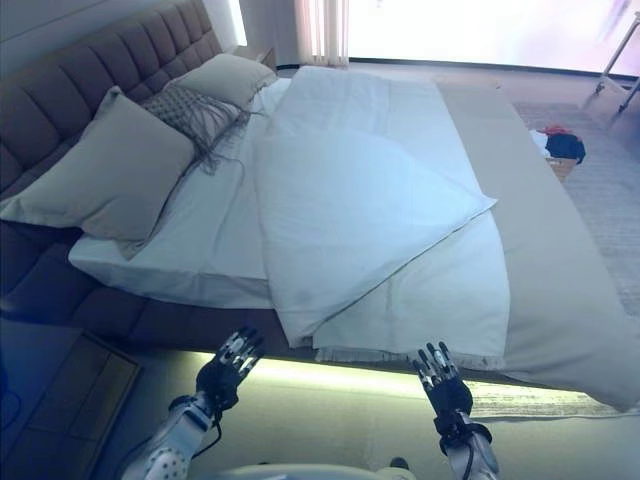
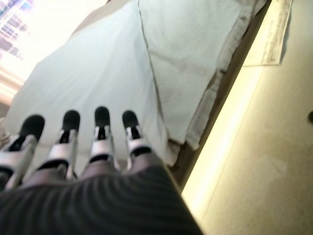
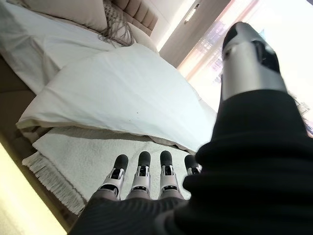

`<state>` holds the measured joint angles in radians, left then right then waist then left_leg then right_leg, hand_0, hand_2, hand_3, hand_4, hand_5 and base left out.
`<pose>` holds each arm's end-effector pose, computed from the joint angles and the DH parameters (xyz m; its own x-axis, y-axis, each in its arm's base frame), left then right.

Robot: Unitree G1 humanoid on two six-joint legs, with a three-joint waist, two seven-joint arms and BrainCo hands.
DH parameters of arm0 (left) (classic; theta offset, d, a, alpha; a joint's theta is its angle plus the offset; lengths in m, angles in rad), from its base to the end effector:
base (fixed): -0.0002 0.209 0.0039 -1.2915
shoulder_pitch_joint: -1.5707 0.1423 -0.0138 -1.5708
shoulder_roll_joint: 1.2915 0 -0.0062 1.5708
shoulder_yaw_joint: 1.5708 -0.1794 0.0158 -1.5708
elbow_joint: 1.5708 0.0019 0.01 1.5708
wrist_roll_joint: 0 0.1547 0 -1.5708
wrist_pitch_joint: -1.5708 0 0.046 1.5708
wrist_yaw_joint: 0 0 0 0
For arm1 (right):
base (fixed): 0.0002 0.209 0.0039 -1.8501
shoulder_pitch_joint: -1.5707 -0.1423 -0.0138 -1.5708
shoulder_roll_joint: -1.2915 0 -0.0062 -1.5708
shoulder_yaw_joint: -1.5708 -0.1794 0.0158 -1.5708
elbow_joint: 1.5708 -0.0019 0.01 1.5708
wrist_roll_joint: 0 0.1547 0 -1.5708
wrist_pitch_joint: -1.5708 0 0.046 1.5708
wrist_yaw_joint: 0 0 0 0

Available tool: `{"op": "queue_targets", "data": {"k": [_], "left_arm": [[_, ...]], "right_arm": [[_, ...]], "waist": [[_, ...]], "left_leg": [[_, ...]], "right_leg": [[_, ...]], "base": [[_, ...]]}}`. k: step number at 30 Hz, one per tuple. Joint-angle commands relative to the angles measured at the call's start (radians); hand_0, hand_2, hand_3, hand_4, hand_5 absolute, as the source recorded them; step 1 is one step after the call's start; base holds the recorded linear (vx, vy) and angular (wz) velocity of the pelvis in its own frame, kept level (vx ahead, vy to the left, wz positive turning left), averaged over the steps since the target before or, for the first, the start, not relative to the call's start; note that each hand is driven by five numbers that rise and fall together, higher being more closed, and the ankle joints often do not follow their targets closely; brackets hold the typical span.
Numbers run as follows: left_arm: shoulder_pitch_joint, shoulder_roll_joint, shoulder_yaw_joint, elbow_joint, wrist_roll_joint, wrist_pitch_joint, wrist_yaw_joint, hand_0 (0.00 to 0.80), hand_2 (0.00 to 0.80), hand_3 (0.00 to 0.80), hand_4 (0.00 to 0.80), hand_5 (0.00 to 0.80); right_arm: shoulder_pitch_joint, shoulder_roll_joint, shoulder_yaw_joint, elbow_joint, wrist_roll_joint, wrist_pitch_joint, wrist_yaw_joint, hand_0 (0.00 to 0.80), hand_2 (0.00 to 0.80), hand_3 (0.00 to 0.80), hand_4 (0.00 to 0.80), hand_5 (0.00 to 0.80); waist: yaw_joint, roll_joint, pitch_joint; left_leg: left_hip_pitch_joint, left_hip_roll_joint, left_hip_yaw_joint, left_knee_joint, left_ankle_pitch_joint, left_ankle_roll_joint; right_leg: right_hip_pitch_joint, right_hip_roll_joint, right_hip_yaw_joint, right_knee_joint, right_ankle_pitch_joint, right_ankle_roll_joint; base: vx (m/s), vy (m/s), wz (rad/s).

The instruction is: Make the bed neatly

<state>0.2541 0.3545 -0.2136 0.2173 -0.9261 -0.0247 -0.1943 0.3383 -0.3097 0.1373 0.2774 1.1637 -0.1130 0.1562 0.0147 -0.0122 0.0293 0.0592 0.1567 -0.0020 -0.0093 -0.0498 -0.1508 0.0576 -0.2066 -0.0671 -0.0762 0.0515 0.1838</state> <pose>0.1407 0.1998 -0.0368 0.9031 -0.2049 -0.3774 -0.0500 0.8226 -0.5664 0.1126 -0.2144 -0.0517 0.9047 -0.0249 -0.4253 0.3358 0.6560 0.6759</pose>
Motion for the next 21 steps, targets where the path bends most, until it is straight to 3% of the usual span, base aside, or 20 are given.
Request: {"op": "queue_targets", "data": {"k": [1, 4, 7, 10, 13, 16, 19, 21], "left_arm": [[-0.077, 0.015, 0.025, -0.015, -0.022, -0.038, 0.002, 0.0, 0.0, 0.0, 0.0, 0.0], [-0.061, 0.008, 0.044, -0.017, -0.044, -0.024, 0.0, 0.0, 0.0, 0.0, 0.0, 0.0], [-0.039, -0.015, 0.064, -0.009, -0.163, 0.022, -0.024, 0.0, 0.0, 0.0, 0.0, 0.0], [-0.021, -0.011, 0.075, -0.009, -0.124, -0.014, -0.012, 0.0, 0.0, 0.0, 0.0, 0.0], [-0.032, 0.006, 0.086, 0.012, -0.033, -0.03, 0.009, 0.0, 0.0, 0.0, 0.0, 0.0], [-0.067, 0.022, 0.057, 0.083, 0.071, -0.027, 0.023, 0.0, 0.0, 0.0, 0.0, 0.0], [-0.102, 0.02, 0.051, 0.109, 0.08, 0.009, 0.014, 0.0, 0.0, 0.0, 0.0, 0.0], [-0.11, 0.022, 0.052, 0.076, 0.065, 0.042, 0.016, 0.0, 0.0, 0.0, 0.0, 0.0]], "right_arm": [[-0.032, -0.002, -0.018, -0.06, 0.012, -0.042, 0.041, 0.0, 0.0, 0.0, 0.0, 0.0], [-0.024, 0.003, -0.019, -0.062, 0.02, -0.03, 0.043, 0.0, 0.0, 0.0, 0.0, 0.0], [-0.017, 0.008, -0.022, -0.064, 0.017, -0.023, 0.036, 0.0, 0.0, 0.0, 0.0, 0.0], [-0.017, 0.004, -0.017, -0.079, 0.012, -0.024, 0.028, 0.0, 0.0, 0.0, 0.0, 0.0], [-0.018, 0.012, -0.021, -0.077, 0.019, -0.048, 0.033, 0.0, 0.0, 0.0, 0.0, 0.0], [-0.011, 0.026, -0.029, -0.084, 0.031, -0.077, 0.026, 0.0, 0.0, 0.0, 0.0, 0.0], [0.018, 0.038, -0.038, -0.101, 0.032, -0.078, 0.031, 0.0, 0.0, 0.0, 0.0, 0.0], [0.031, 0.042, -0.037, -0.092, 0.03, -0.078, 0.056, 0.0, 0.0, 0.0, 0.0, 0.0]], "waist": [[0.008, -0.017, -0.029], [0.015, -0.02, -0.031], [0.022, -0.021, -0.035], [0.022, -0.022, -0.03], [0.012, -0.023, -0.02], [-0.011, -0.004, -0.01], [-0.038, 0.024, 0.01], [-0.051, 0.021, 0.02]], "left_leg": [[-0.1, -0.066, -0.005, 0.089, 0.043, 0.071], [-0.101, -0.07, -0.001, 0.101, 0.033, 0.074], [-0.098, -0.075, 0.006, 0.105, 0.028, 0.08], [-0.097, -0.084, 0.014, 0.116, 0.019, 0.096], [-0.104, -0.114, 0.006, 0.133, 0.007, 0.135], [-0.104, -0.167, -0.026, 0.136, -0.003, 0.197], [-0.111, -0.198, -0.036, 0.174, -0.024, 0.219], [-0.109, -0.211, -0.021, 0.195, -0.036, 0.222]], "right_leg": [[-0.041, 0.041, -0.04, 0.145, -0.067, -0.053], [-0.037, 0.031, -0.042, 0.146, -0.067, -0.05], [-0.031, 0.018, -0.051, 0.148, -0.066, -0.043], [-0.048, -0.005, -0.054, 0.205, -0.074, -0.032], [-0.098, -0.041, -0.027, 0.336, -0.053, -0.018], [-0.196, -0.058, 0.034, 0.579, 0.027, -0.037], [-0.333, -0.028, 0.097, 0.807, 0.077, -0.075], [-0.357, -0.013, 0.101, 0.792, 0.098, -0.081]], "base": [[0.113, 0.033, 0.02], [0.107, 0.035, 0.02], [0.123, 0.065, 0.06], [0.116, 0.126, 0.05], [0.093, 0.184, 0.1], [0.113, 0.263, 0.16], [0.078, 0.219, 0.28], [0.12, 0.049, 0.23]]}}
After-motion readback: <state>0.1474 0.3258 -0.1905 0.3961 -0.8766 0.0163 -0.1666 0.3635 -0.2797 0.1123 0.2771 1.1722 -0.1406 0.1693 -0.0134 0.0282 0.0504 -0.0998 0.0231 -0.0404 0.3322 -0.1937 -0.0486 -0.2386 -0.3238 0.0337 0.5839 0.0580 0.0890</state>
